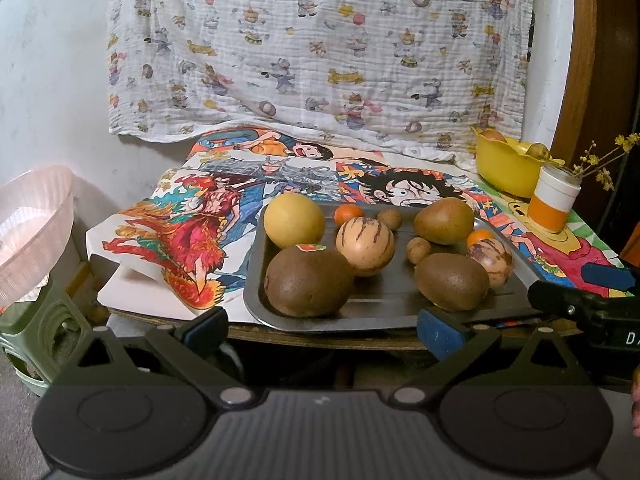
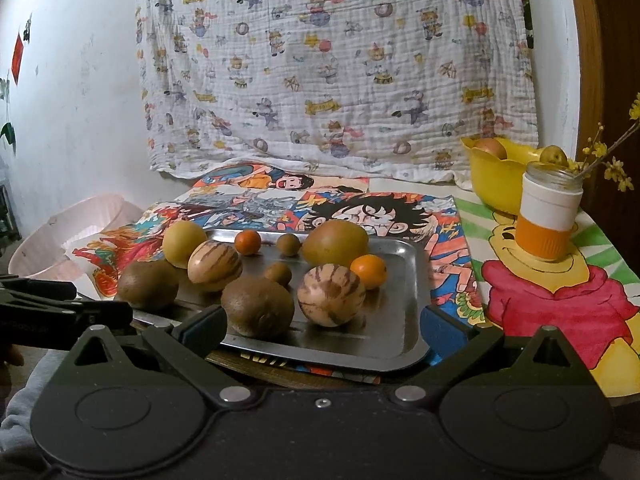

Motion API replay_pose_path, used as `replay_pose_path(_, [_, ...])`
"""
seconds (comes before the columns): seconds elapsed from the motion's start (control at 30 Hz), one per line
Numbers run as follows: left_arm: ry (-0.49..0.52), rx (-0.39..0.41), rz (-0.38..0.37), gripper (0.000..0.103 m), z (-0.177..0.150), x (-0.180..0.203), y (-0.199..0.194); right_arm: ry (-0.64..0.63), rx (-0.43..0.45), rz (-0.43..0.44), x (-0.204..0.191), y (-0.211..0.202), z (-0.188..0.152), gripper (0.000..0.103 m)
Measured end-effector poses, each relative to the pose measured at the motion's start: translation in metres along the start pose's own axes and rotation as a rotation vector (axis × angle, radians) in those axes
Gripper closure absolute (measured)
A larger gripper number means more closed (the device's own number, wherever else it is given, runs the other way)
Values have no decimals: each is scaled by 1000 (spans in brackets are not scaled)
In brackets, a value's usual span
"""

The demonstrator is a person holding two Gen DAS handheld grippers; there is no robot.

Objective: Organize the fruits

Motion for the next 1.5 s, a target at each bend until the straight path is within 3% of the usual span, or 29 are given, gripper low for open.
replay_pose_path(1.5, [-1, -4, 3, 1, -1, 0, -1, -4, -2, 6, -3, 0, 1, 1])
Point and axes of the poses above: each gripper's, at about its wrist camera, not at the fingertips, and y roughly the way its jaws point, x to its right, z to its top, the point moved 9 cm from there along y, roughly the way its jaws point, and after that the axes turned 9 degrees about -z, right-handed, at the moved point
